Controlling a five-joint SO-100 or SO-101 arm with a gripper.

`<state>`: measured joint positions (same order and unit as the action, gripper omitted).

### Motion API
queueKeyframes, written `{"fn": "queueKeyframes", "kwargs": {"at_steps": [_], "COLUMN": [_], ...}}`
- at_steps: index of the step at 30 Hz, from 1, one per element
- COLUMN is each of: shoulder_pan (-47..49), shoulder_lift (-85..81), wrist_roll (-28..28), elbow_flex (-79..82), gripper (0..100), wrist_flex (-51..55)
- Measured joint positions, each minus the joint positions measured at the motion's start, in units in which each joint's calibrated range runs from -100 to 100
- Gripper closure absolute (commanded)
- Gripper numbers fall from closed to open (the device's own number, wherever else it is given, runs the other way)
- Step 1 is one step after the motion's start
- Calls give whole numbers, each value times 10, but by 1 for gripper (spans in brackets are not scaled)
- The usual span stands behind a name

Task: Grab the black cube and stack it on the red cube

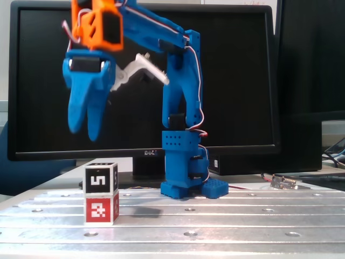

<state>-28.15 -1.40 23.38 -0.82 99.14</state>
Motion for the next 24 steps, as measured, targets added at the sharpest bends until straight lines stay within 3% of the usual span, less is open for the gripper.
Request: {"fn": "queueKeyframes", "kwargs": {"at_steps": [5, 11, 18, 24], "shoulder_pan": [19, 56, 124, 181], "shoulder_lift": [0, 0, 0, 0], "wrist_roll": [0, -5, -67, -117], "elbow_flex": [-38, -53, -53, -48], "gripper": [59, 77, 95, 98], "wrist_flex": [2, 2, 2, 2]}}
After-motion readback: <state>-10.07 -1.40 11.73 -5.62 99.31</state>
